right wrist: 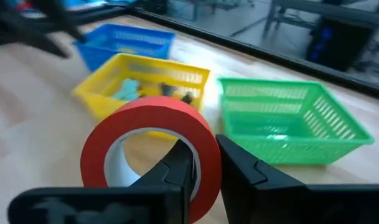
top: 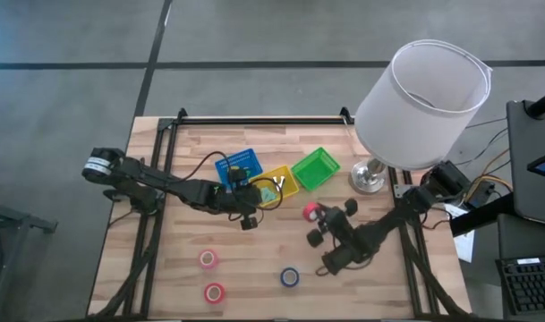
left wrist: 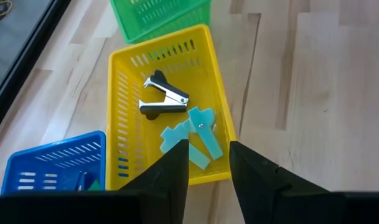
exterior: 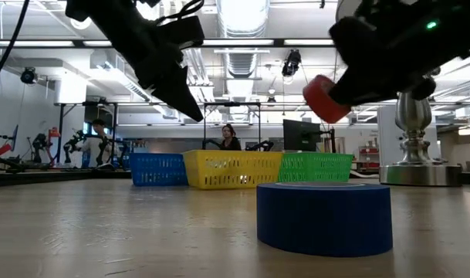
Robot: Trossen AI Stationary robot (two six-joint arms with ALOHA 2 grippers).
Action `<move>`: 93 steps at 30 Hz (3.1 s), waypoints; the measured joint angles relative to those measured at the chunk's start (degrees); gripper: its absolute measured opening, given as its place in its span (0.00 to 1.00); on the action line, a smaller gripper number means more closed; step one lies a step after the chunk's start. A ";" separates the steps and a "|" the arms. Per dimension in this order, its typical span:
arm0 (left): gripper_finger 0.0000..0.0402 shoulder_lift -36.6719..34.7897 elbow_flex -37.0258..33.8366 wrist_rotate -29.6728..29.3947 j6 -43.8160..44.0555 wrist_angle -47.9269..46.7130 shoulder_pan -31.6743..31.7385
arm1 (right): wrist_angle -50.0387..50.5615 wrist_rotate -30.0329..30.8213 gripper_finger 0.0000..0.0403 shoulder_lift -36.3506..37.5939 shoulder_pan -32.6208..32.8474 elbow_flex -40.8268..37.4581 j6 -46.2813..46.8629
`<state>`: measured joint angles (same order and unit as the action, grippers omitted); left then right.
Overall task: Pick and place Stapler, Stapler remover, tape
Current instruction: Put the right red tape into the green bin, then put the pink tape into the green bin
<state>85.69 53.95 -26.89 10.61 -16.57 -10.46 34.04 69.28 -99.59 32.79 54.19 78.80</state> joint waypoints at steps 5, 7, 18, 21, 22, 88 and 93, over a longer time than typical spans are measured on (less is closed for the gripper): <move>0.29 0.00 0.00 0.00 -0.24 0.59 0.00 | -0.41 -4.63 0.12 0.00 -7.55 0.00 -1.07; 0.29 0.00 0.00 0.00 -0.26 0.67 0.00 | -0.39 -5.18 0.12 0.00 -10.14 0.12 -1.22; 0.30 0.00 0.00 0.02 0.35 0.69 0.00 | -0.69 -4.70 0.13 0.09 -16.64 1.58 1.70; 0.29 0.00 0.00 0.02 0.35 0.69 0.00 | -0.65 -3.39 0.12 -0.22 -16.80 1.18 4.45; 0.29 0.00 0.00 0.02 0.35 0.69 0.00 | -0.59 -2.78 0.12 -0.55 -16.81 1.00 5.48; 0.27 0.00 0.00 4.23 3.19 1.61 -0.02 | -1.26 -18.19 0.36 -4.72 -9.74 5.31 0.75; 0.26 -0.10 0.00 8.91 1.75 1.61 -0.17 | 0.75 -18.19 0.34 -4.50 -7.34 7.29 -2.70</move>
<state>85.59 53.95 -17.99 12.36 -14.96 -10.63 34.79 51.09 -104.10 25.45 61.49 76.10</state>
